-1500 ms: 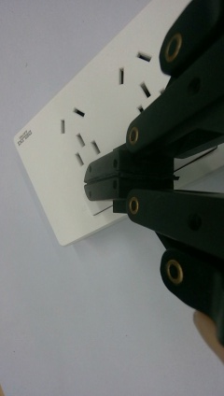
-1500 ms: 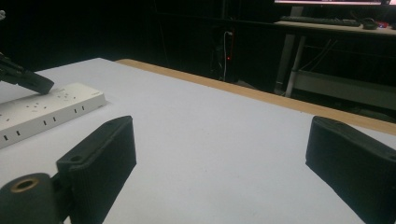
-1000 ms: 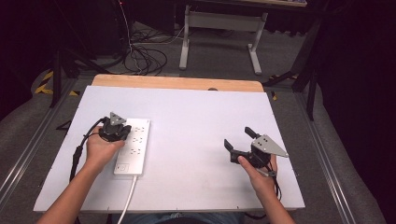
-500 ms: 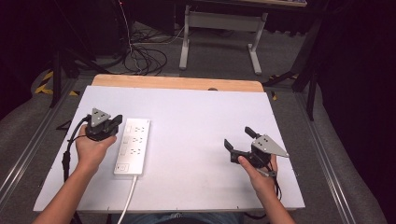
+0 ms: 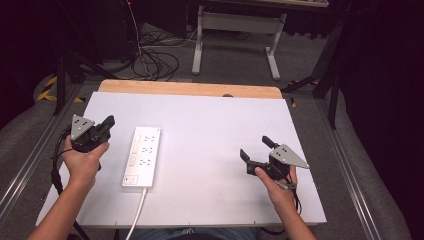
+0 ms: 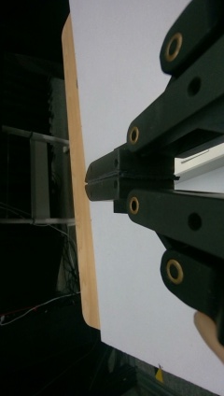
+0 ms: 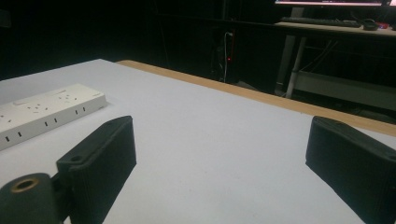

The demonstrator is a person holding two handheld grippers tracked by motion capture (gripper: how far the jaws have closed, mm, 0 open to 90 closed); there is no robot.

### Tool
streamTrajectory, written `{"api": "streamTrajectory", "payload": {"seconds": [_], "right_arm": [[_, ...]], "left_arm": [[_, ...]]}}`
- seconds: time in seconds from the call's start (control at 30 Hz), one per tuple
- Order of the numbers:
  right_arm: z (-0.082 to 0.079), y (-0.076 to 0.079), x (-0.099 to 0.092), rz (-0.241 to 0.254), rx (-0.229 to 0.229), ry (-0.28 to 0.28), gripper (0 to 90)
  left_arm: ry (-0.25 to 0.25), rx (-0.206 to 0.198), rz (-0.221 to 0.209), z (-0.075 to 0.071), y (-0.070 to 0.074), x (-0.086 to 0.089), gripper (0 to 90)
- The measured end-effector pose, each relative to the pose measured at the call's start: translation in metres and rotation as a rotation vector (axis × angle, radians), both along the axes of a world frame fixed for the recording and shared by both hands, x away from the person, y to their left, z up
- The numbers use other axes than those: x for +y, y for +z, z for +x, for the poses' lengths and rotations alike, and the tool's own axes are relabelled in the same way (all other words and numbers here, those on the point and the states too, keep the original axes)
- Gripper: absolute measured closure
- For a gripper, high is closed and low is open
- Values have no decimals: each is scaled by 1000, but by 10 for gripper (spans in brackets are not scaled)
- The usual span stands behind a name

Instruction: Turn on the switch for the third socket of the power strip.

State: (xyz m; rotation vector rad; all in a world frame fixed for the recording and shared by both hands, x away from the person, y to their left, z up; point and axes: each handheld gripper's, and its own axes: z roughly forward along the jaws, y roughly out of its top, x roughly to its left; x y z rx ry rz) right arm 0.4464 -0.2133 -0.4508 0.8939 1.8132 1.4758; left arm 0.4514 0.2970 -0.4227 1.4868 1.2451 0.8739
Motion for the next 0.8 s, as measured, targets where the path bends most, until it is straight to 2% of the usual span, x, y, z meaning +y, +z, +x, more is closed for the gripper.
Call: {"api": "streamTrajectory", "payload": {"seconds": [0.4,0.8], "right_arm": [[1,0,1,-3,-3,5,88],[4,0,4,-2,1,15,88]], "left_arm": [[43,-41,-15,-5,3,8,896],[57,-64,8,-10,5,9,869]]}}
